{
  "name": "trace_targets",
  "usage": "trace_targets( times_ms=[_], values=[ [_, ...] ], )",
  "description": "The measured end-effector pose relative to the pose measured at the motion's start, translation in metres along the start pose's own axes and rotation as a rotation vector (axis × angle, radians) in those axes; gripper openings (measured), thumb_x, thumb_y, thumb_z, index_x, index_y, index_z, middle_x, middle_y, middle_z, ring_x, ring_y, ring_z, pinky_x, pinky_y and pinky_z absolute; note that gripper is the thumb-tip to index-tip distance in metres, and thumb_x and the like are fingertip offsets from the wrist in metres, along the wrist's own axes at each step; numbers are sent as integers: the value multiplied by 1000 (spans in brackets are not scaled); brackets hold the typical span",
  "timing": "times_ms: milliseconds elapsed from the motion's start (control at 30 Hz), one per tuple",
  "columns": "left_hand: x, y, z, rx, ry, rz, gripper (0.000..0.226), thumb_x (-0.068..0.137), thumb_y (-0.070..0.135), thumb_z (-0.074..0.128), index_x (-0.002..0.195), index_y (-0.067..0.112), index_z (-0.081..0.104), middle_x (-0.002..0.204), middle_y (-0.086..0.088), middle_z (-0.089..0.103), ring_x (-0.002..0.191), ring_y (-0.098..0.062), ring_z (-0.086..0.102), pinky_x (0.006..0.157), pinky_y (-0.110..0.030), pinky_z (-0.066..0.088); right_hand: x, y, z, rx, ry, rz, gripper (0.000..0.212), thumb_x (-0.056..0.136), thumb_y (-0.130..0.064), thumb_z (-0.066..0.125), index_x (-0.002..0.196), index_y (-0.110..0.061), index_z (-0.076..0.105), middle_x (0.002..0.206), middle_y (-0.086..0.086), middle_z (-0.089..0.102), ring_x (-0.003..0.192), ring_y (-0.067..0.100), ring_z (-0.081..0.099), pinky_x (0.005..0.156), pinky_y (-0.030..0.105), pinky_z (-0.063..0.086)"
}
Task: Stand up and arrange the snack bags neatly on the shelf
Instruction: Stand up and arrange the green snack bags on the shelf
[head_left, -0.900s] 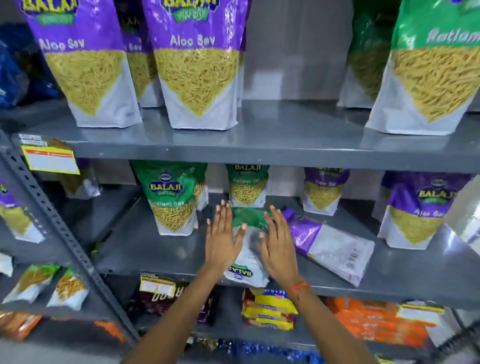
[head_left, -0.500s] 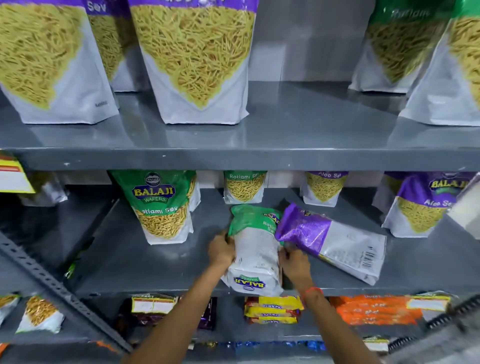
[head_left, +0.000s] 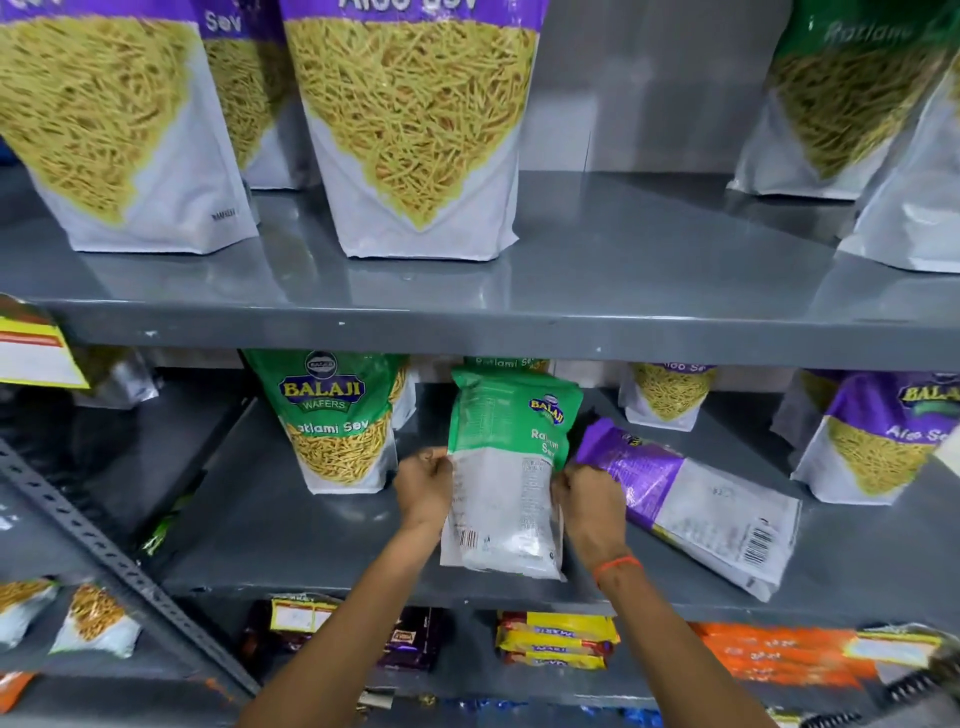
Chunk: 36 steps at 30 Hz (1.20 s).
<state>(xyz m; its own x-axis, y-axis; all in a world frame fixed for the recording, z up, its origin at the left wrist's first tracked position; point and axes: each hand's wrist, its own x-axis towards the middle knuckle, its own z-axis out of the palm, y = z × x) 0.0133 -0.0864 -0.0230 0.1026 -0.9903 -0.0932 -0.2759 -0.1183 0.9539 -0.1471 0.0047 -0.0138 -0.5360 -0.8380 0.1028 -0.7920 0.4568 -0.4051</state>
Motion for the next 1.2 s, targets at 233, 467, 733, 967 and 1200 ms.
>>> trace_targets(
  times_ms=[233,467,733,967,1200],
  values=[
    [11,24,0,-111,69,173,16,86,-8,52,99,-10,62,103,-28,69,99,-37,65,88,-34,49,31,-5,-17,238,279,-101,22,87,-16,57,74,0,63,78,25,69,70,42,65,62,40,49],
    [0,10,11,-79,42,206,29,87,-8,51,116,-9,50,118,-27,61,110,-36,60,91,-29,47,27,16,14,549,236,-156,9,90,-14,57,87,-6,52,84,12,62,73,27,58,62,29,43],
    [-78,-28,43,-43,-126,232,88,68,4,77,141,7,28,137,-17,41,126,-26,45,106,-39,42,31,14,9,1149,-70,83,31,97,-16,30,87,-8,58,97,19,67,86,22,60,77,38,47],
    [-68,-21,56,71,-95,186,100,54,20,87,137,6,33,133,-19,43,124,-33,41,104,-38,37,18,-1,12,1058,-21,75,31,94,-4,32,90,-11,62,98,10,68,103,28,61,94,37,48],
    [-49,-17,52,77,-37,164,84,54,25,87,123,5,46,119,-19,56,108,-33,55,91,-40,48,10,2,2,952,-27,-9,37,94,-4,36,91,-6,73,99,10,72,102,26,66,93,26,50]
  ],
)
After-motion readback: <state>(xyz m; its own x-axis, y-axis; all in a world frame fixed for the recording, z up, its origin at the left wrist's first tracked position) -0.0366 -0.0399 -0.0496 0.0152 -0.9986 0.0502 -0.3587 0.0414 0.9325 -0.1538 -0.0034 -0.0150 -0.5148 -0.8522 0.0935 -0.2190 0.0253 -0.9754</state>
